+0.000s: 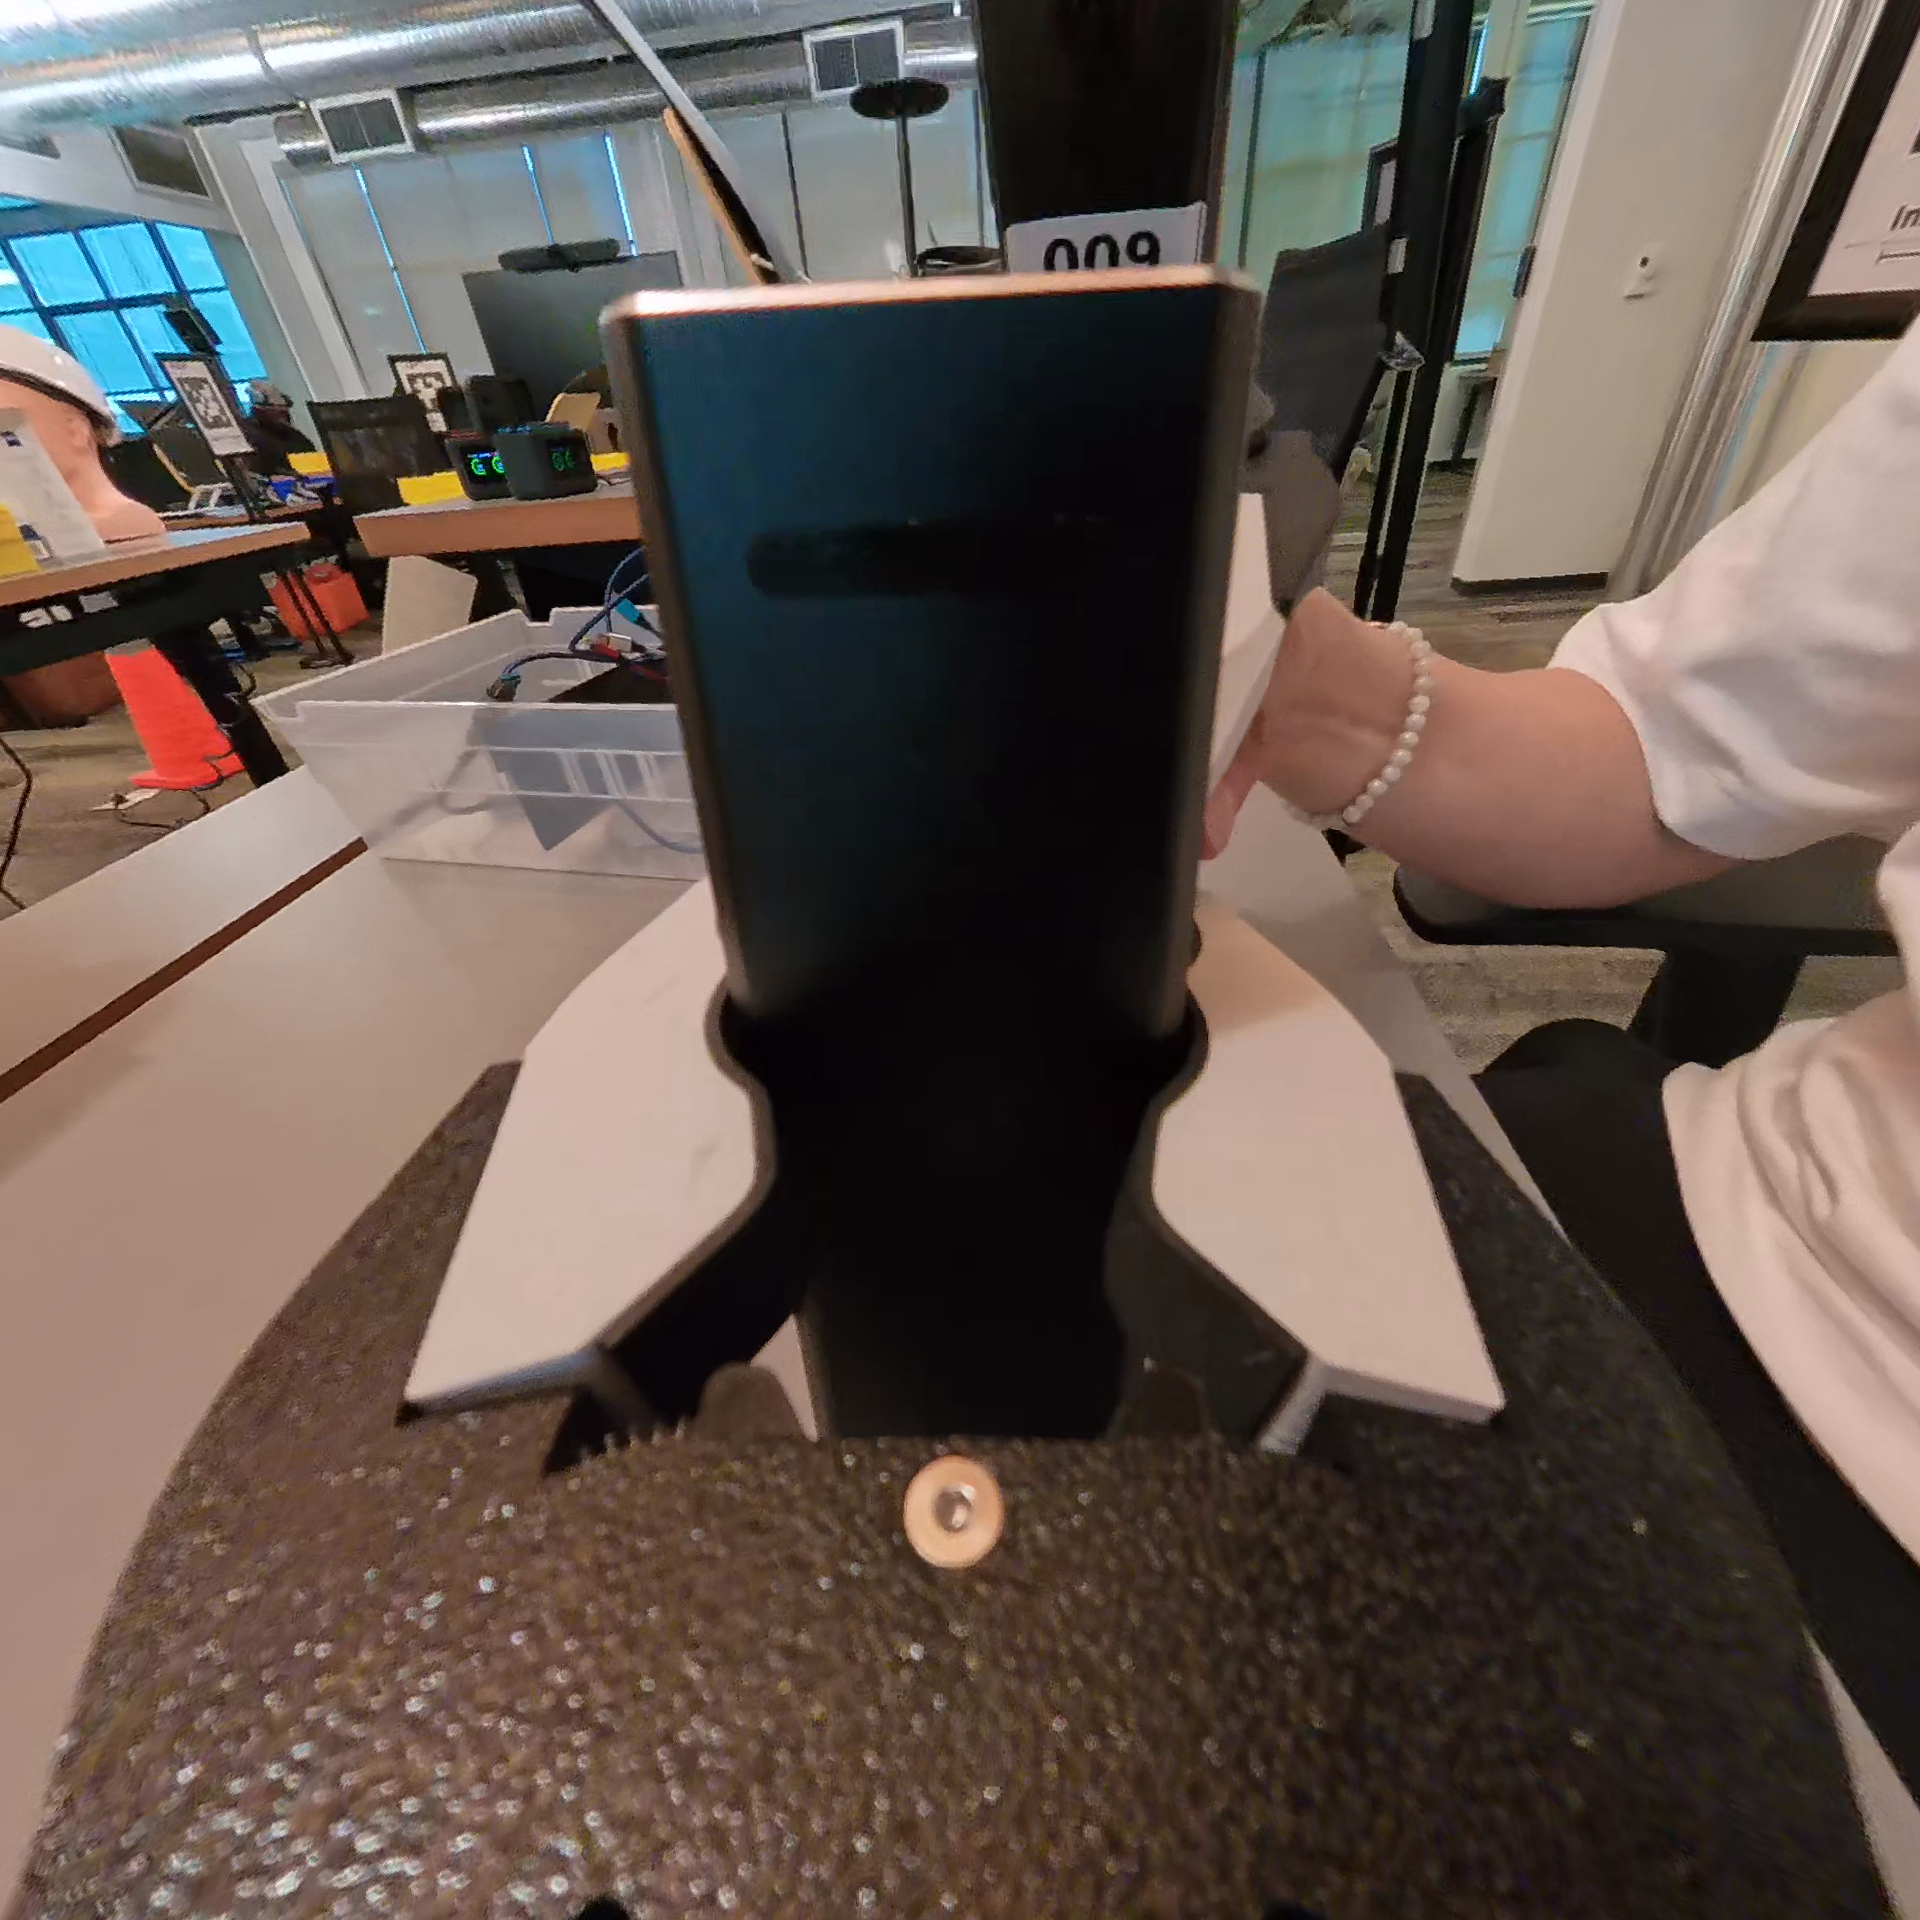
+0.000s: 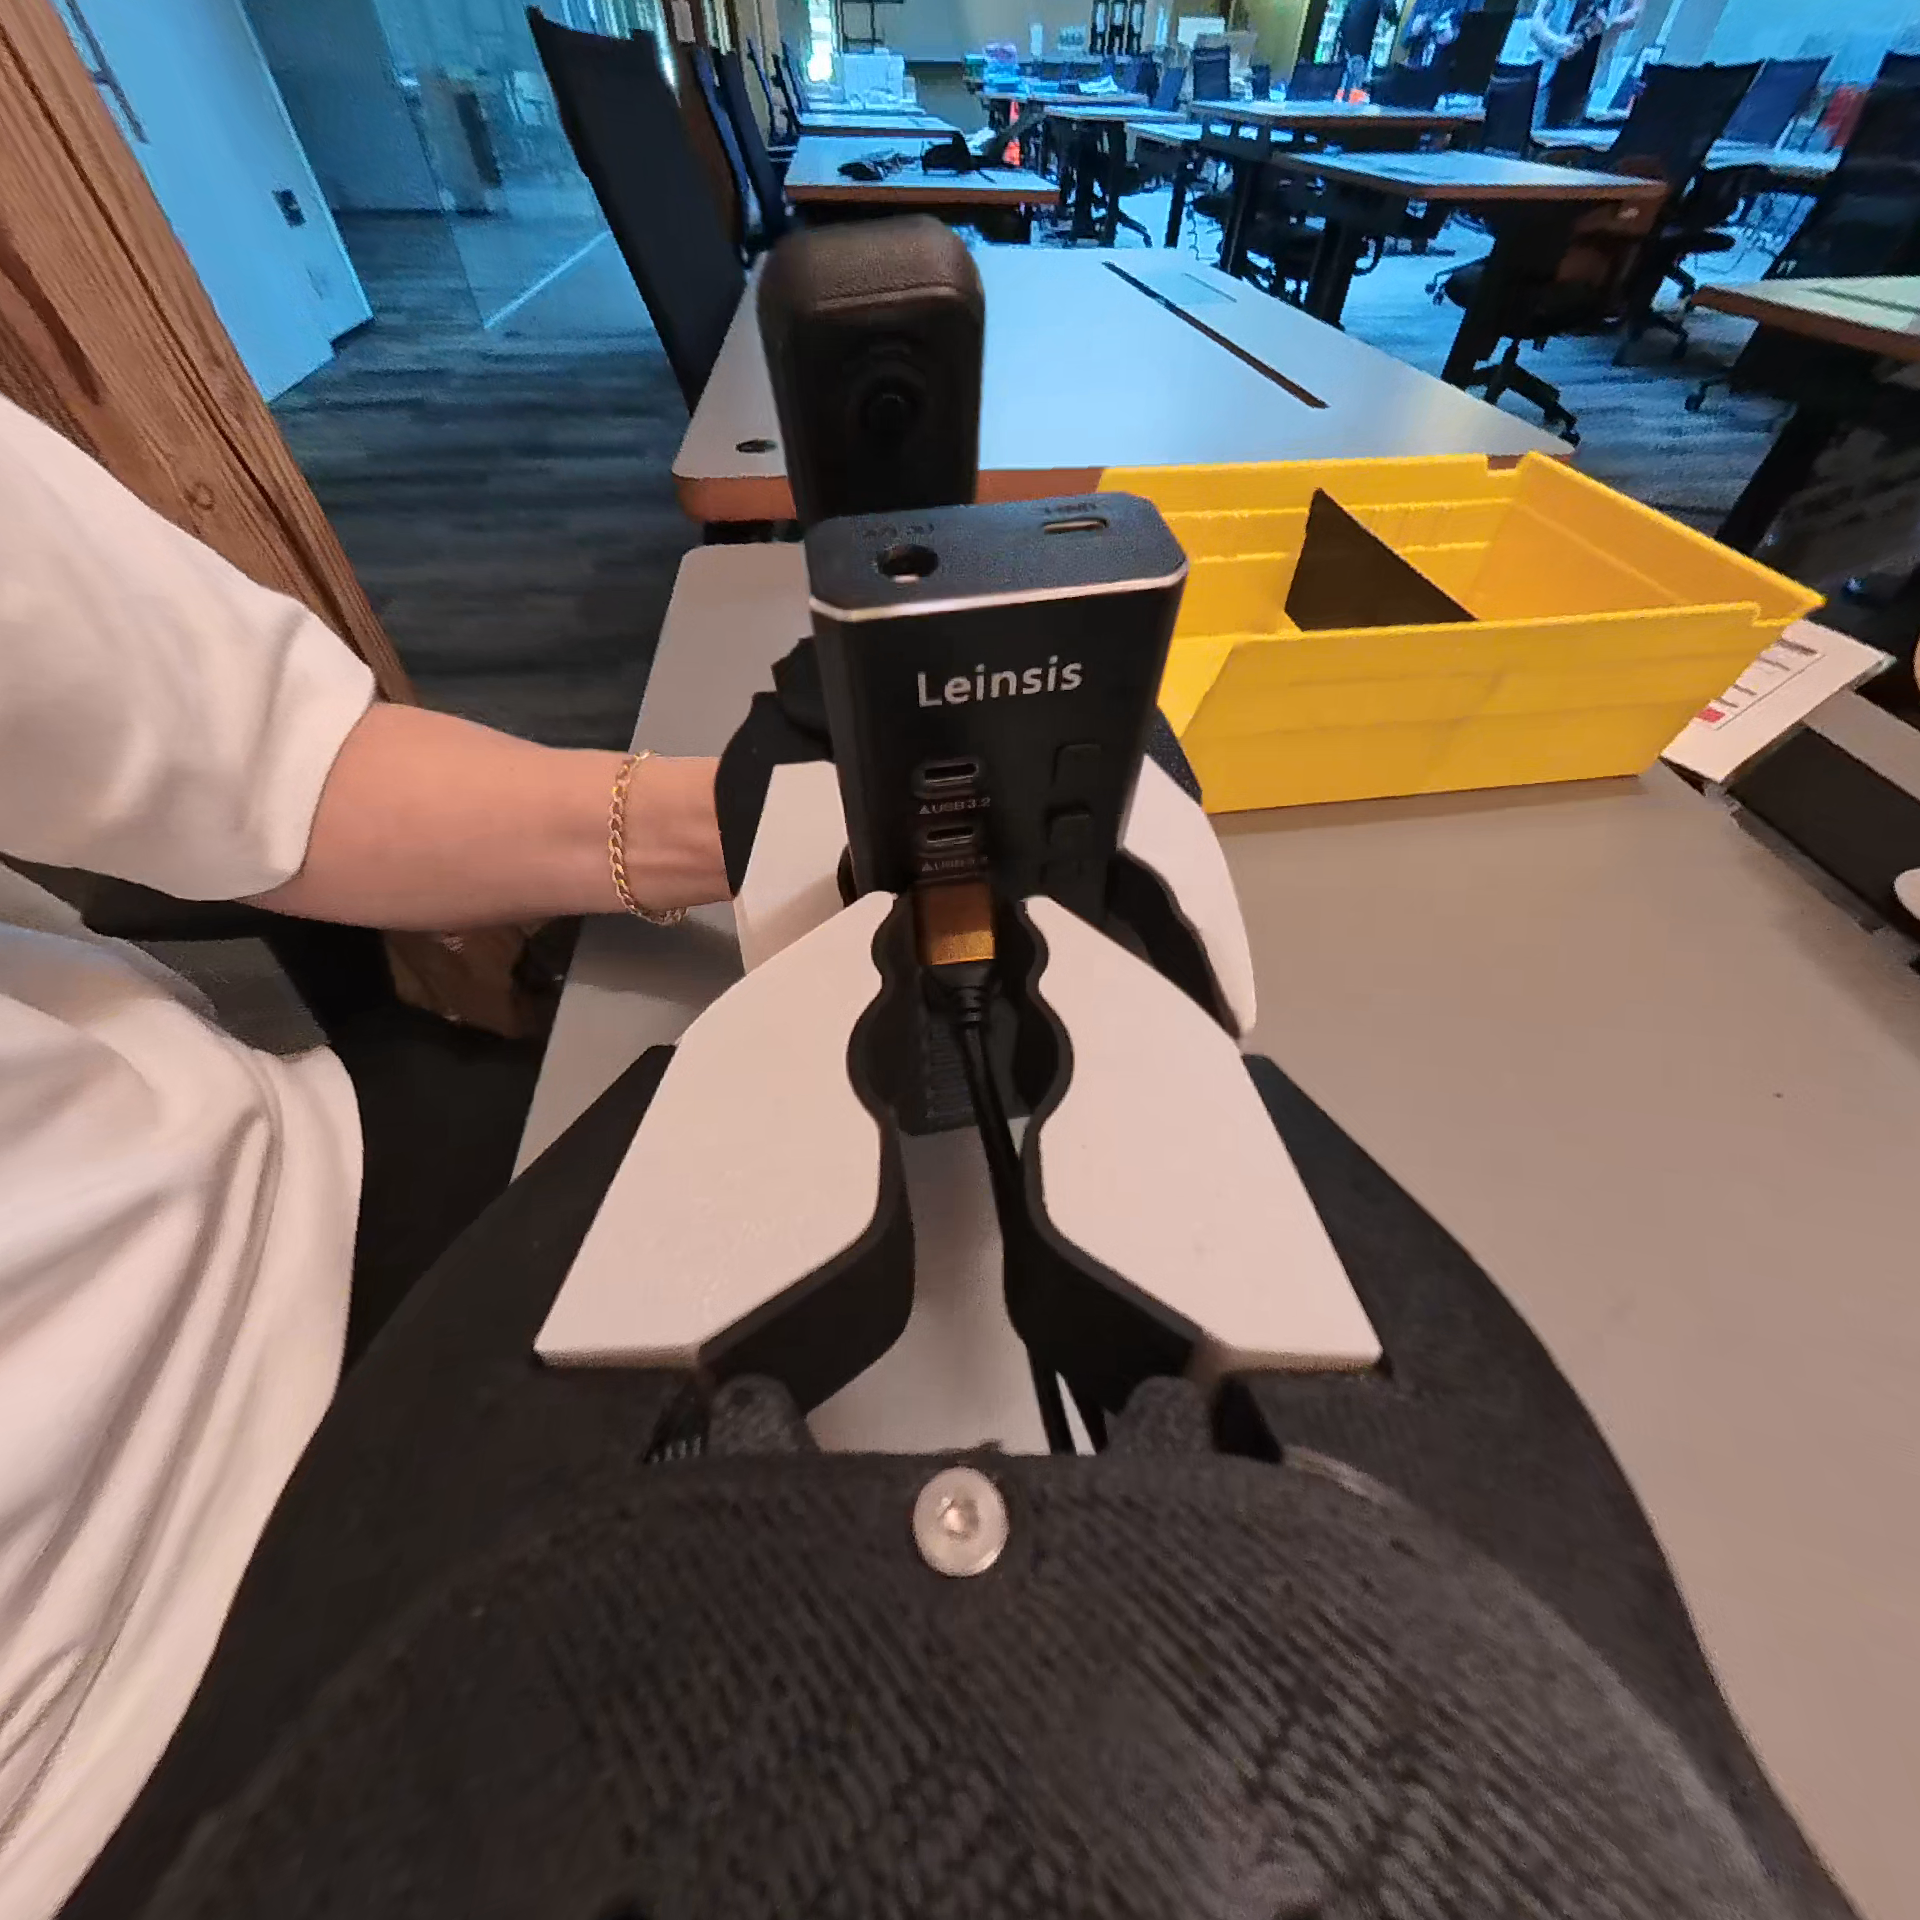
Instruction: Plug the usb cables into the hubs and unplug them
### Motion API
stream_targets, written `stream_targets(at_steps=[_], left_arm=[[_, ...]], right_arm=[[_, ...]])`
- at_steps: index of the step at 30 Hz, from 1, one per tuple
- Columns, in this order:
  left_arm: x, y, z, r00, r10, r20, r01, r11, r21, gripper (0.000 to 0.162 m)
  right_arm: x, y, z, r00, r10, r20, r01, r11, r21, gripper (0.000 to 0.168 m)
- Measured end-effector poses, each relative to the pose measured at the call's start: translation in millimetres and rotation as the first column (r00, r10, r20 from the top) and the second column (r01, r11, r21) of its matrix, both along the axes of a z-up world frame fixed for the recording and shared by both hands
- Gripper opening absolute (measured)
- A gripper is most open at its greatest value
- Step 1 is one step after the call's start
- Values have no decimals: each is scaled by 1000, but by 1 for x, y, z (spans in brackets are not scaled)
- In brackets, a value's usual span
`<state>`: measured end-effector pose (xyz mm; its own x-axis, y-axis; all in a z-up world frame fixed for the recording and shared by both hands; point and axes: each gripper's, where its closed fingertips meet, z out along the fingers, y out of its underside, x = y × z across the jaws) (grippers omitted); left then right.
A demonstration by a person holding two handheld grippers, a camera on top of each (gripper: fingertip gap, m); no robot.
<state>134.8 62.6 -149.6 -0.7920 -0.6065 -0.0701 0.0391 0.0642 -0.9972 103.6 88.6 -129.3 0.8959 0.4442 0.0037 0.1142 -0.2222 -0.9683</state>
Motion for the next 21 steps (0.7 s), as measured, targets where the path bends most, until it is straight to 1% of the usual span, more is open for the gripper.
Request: stream_targets(at_steps=[1,4,5,10,11,12,13,14,15,16,17,18,19,20,21], left_arm=[[0,1,-2,1000,-1,-4,1,1000,-6,72],[-2,-2,-2,999,-37,-14,36,998,-56,72],[-2,-3,-1,999,-43,-17,42,997,-57,72],[-1,0,1,1000,-25,-11,24,999,-43,72],[0,7,-1,1000,-3,-14,2,999,-48,72],[2,24,-2,999,37,-19,-39,995,-94,72],[2,44,3,997,72,-37,-78,977,-197,71],[3,59,15,995,90,-36,-97,945,-312,71],[2,61,29,997,76,-1,-70,919,-387,71],[2,53,38,998,50,30,-35,922,-386,72],[4,42,38,998,43,39,-29,948,-318,72],[4,32,35,998,36,45,-24,971,-238,72],[1,24,33,998,22,58,-11,982,-188,72],[-3,19,32,997,7,73,6,986,-168,72],[-6,15,31,997,-13,81,26,987,-162,72]], right_arm=[[0,0,-2,1000,-4,10,5,1000,-7,17],[-1,-2,-3,992,-26,122,29,999,-22,17],[0,-4,-2,991,-26,128,30,999,-29,16],[2,-4,0,997,-30,67,32,999,-35,15],[3,-10,13,999,-44,14,44,999,25,1],[21,-22,43,991,-80,-105,95,985,145,1],[45,-35,66,971,-128,-202,171,963,208,0],[65,-39,70,957,-237,-169,274,928,253,0],[64,-33,59,960,-264,-95,279,933,228,0],[46,-24,47,976,-205,-68,213,964,158,0],[28,-16,43,986,-159,-45,164,976,146,0],[18,-11,42,988,-156,4,153,974,165,0],[12,-9,41,985,-165,50,154,973,170,3],[9,-8,38,983,-166,79,152,976,154,9],[7,-8,35,984,-150,94,137,982,131,11]])
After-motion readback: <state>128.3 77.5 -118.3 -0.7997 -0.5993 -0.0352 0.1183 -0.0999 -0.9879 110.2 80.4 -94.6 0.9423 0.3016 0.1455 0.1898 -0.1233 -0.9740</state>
